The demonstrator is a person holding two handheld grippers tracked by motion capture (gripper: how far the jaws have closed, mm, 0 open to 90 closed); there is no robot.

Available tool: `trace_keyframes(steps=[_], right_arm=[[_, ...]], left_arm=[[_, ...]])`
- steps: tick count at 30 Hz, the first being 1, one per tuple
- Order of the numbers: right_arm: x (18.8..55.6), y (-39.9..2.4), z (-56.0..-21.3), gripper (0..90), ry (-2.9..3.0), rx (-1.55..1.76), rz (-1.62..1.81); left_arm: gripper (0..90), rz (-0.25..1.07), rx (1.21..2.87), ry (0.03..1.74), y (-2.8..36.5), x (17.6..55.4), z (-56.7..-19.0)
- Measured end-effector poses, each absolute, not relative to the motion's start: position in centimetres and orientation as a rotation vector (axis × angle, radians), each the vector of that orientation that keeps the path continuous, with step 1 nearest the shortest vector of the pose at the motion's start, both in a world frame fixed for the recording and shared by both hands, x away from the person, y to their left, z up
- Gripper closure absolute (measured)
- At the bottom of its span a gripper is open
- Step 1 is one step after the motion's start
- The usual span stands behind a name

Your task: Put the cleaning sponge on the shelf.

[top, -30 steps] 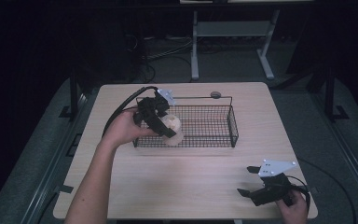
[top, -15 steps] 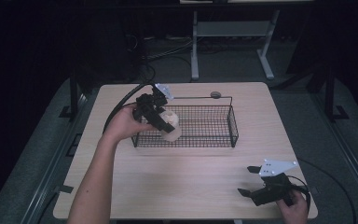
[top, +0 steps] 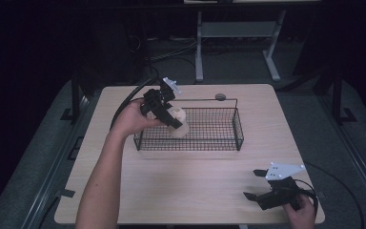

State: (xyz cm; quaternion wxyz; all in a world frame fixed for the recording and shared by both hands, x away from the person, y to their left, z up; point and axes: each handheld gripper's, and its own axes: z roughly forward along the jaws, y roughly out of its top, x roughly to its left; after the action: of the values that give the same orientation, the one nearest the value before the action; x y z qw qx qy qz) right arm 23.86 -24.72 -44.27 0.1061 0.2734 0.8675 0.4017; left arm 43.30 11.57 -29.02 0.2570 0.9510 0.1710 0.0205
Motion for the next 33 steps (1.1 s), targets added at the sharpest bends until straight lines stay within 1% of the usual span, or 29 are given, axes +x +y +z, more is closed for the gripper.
trace_keyframes(steps=[12, 23, 33], right_arm=[[23.9, -25.0, -44.3, 14.2, 2.55, 0.816, 1.184], [23.9, -25.2, -44.2, 14.3, 2.546, 0.826, 1.192], [24.0, -25.3, -44.3, 14.2, 2.541, 0.827, 1.198]], left_arm=[[29.3, 0.04, 2.57, 0.494, 11.0, 45.2, -30.7], [29.3, 0.048, 2.583, 0.522, 10.7, 46.0, -31.6], [29.2, 0.047, 2.6, 0.547, 10.2, 46.9, -33.3]])
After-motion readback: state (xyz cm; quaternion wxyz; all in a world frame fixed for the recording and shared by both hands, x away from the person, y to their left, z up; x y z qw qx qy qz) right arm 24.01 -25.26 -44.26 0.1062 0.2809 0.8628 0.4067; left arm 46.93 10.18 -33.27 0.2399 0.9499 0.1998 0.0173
